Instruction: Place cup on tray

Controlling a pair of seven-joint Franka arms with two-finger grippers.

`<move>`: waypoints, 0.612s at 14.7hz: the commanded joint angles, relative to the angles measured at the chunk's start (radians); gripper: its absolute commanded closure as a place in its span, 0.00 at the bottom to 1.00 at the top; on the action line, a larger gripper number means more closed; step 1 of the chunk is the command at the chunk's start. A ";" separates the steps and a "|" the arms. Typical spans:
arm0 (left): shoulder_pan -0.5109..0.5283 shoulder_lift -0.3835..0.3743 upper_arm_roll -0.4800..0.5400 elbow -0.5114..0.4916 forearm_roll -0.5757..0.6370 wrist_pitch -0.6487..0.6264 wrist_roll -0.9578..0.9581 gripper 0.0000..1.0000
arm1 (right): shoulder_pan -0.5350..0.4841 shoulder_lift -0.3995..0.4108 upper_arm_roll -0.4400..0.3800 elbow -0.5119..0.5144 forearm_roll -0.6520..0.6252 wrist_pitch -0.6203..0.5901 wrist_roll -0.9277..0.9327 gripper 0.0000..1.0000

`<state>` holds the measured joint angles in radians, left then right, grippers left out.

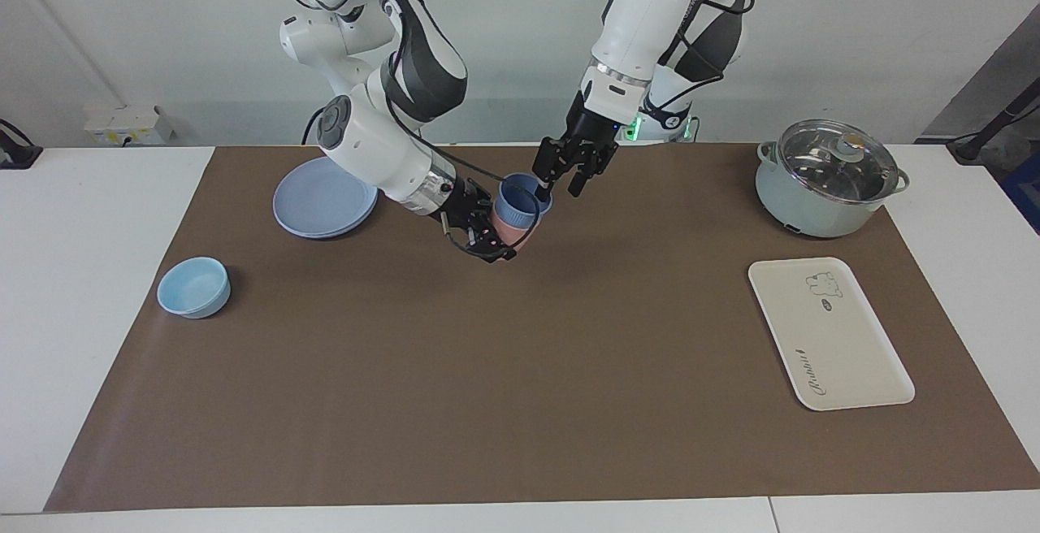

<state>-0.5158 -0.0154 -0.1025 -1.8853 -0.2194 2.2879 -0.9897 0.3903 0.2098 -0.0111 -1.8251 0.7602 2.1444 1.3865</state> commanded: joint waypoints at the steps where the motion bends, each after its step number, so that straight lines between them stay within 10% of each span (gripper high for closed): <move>1: -0.026 0.043 0.017 0.044 -0.005 0.016 -0.032 0.87 | 0.007 -0.010 -0.004 0.003 -0.024 0.009 0.039 1.00; 2: -0.026 0.045 0.017 0.051 -0.005 0.021 -0.039 1.00 | 0.007 -0.010 -0.004 0.003 -0.024 0.009 0.037 1.00; 9: -0.012 0.071 0.017 0.185 -0.008 -0.109 -0.049 1.00 | 0.002 -0.010 -0.006 0.001 -0.025 0.015 0.034 1.00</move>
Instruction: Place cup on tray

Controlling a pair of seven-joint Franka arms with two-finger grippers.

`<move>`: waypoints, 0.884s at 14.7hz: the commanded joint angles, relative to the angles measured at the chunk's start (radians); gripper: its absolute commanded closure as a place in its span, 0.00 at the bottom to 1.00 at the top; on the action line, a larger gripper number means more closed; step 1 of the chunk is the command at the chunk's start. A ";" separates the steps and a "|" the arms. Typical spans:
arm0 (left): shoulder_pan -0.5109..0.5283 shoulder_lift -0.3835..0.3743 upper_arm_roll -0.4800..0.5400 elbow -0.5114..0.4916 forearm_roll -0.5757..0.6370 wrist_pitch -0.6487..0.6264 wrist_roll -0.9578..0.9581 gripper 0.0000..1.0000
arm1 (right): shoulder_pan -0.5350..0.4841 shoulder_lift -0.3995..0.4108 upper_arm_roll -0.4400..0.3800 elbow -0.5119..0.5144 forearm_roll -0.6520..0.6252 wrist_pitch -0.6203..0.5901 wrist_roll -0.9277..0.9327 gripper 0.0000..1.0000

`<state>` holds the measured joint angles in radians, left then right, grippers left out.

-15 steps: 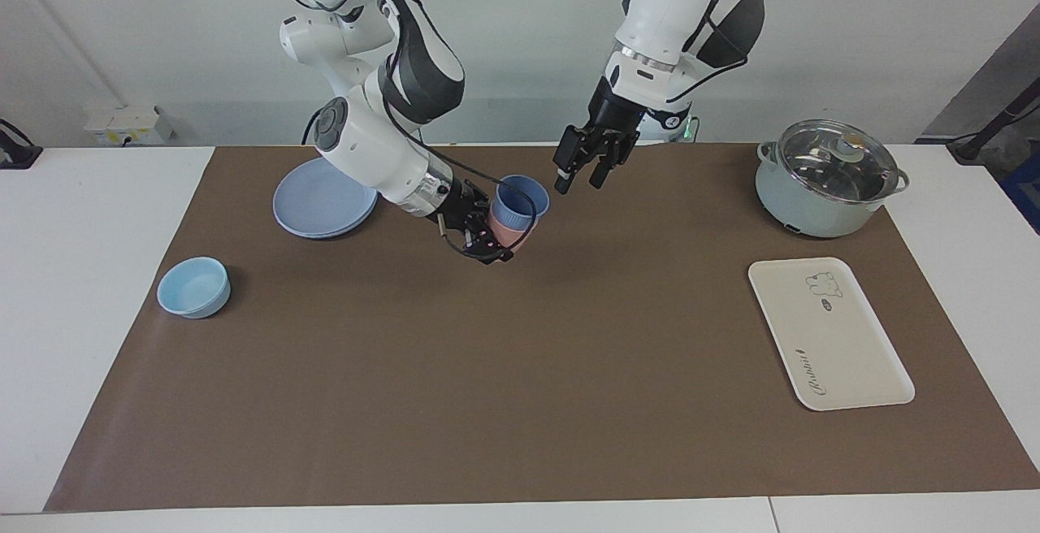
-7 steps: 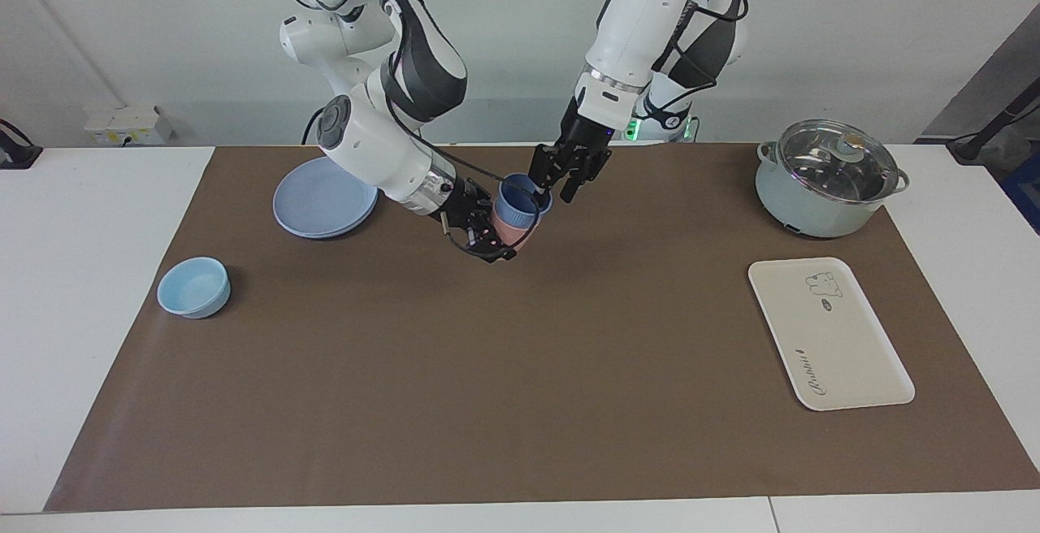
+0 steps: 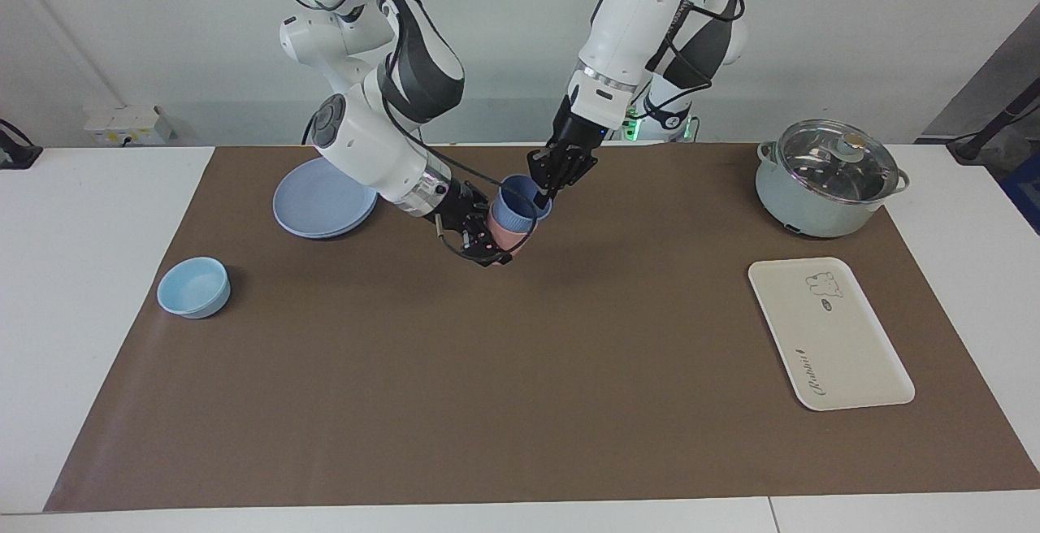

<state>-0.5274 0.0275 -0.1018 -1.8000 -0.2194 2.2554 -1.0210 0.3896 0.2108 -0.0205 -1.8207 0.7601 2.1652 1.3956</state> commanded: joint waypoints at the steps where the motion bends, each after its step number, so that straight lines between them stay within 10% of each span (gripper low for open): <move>1: 0.006 0.026 0.017 0.131 -0.008 -0.121 -0.017 1.00 | -0.005 -0.010 0.005 -0.003 -0.025 -0.007 0.020 1.00; 8: 0.141 -0.008 0.028 0.185 -0.005 -0.284 0.019 1.00 | -0.113 -0.011 0.002 -0.017 -0.019 -0.025 -0.026 1.00; 13: 0.353 -0.101 0.028 -0.013 -0.008 -0.275 0.356 1.00 | -0.248 0.022 0.002 -0.019 0.025 -0.047 -0.050 1.00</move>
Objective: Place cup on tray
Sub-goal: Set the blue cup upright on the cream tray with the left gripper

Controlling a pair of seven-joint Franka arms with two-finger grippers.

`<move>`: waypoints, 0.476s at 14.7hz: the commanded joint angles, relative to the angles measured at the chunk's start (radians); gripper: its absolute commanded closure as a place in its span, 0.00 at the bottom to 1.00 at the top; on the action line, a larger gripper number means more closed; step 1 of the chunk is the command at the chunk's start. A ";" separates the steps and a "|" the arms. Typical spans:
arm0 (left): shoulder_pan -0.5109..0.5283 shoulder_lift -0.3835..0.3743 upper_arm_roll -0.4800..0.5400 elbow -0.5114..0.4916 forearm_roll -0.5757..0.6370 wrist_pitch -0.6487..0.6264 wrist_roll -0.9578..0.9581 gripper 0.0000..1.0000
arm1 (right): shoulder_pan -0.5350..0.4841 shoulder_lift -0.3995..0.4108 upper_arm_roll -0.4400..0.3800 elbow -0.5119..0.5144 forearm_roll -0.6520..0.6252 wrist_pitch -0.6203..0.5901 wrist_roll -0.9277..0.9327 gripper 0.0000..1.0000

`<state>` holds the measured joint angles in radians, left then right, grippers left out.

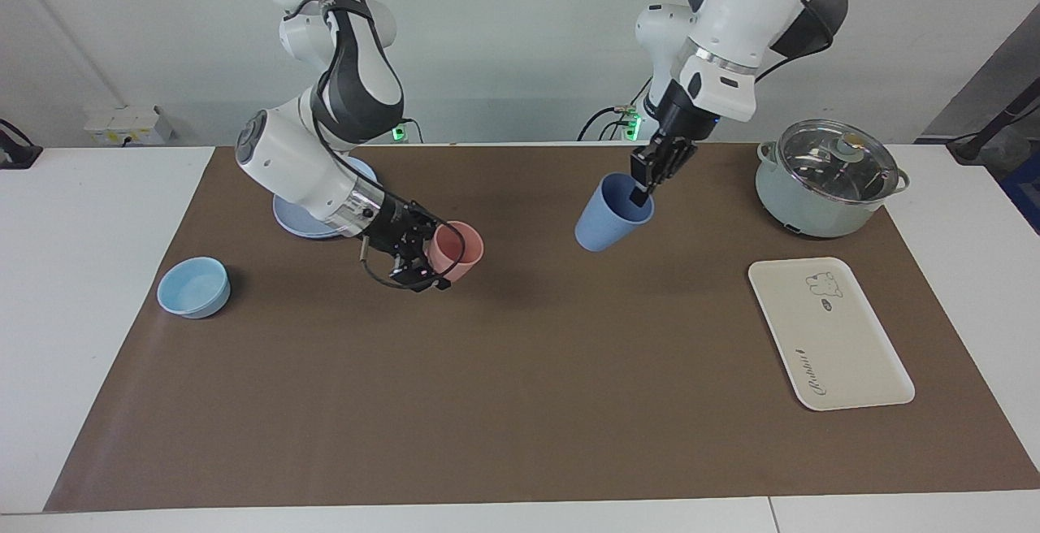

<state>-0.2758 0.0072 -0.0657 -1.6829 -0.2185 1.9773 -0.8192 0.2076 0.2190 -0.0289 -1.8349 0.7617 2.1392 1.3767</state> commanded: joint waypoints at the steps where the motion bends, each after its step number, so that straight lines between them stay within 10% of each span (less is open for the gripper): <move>1: 0.157 -0.093 -0.008 -0.167 -0.009 0.011 0.254 1.00 | -0.094 0.026 0.010 -0.006 0.040 -0.037 -0.082 1.00; 7: 0.464 0.058 -0.008 -0.209 -0.009 0.169 0.746 1.00 | -0.289 0.111 0.010 -0.004 0.208 -0.195 -0.325 1.00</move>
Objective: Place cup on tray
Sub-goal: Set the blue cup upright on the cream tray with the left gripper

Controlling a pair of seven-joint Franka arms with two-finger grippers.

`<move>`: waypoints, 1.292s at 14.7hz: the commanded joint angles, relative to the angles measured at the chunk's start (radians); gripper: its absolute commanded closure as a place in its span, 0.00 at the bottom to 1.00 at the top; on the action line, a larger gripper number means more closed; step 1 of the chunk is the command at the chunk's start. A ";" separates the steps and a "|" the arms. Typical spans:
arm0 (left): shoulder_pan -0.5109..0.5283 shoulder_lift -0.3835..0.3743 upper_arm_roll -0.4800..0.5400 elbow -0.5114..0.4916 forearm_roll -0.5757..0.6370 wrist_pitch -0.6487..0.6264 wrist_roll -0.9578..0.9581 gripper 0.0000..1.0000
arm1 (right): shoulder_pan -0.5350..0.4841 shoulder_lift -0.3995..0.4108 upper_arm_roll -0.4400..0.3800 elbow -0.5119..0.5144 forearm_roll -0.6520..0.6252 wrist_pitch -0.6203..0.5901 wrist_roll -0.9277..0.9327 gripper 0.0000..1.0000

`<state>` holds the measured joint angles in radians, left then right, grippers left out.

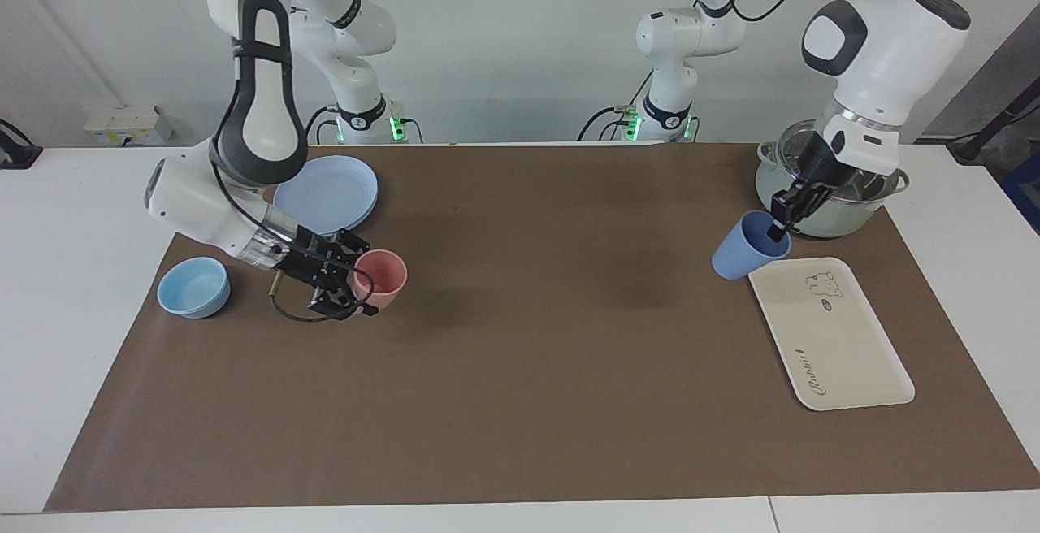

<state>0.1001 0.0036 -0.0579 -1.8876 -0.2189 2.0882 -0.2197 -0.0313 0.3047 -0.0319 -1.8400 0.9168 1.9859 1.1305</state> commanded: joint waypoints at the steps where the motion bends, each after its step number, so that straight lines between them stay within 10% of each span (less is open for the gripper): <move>1: 0.134 0.087 -0.016 -0.002 -0.008 0.088 0.227 1.00 | -0.068 0.036 0.014 0.001 0.065 -0.059 -0.115 1.00; 10: 0.205 0.133 -0.017 -0.173 -0.008 0.332 0.358 1.00 | -0.237 0.172 0.014 0.050 0.063 -0.207 -0.354 1.00; 11: 0.204 0.137 -0.017 -0.170 -0.008 0.337 0.359 0.73 | -0.236 0.174 0.014 0.048 0.065 -0.202 -0.368 1.00; 12: 0.204 0.139 -0.017 -0.165 -0.008 0.346 0.368 0.01 | -0.234 0.175 0.014 0.047 0.066 -0.199 -0.388 1.00; 19: 0.091 0.131 -0.022 0.119 0.154 -0.041 0.395 0.00 | -0.269 0.206 0.014 0.048 0.066 -0.210 -0.477 1.00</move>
<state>0.2547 0.1475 -0.0911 -1.8451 -0.1406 2.1683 0.1788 -0.2715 0.4977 -0.0308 -1.8122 0.9602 1.8019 0.6929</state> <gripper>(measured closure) 0.145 0.220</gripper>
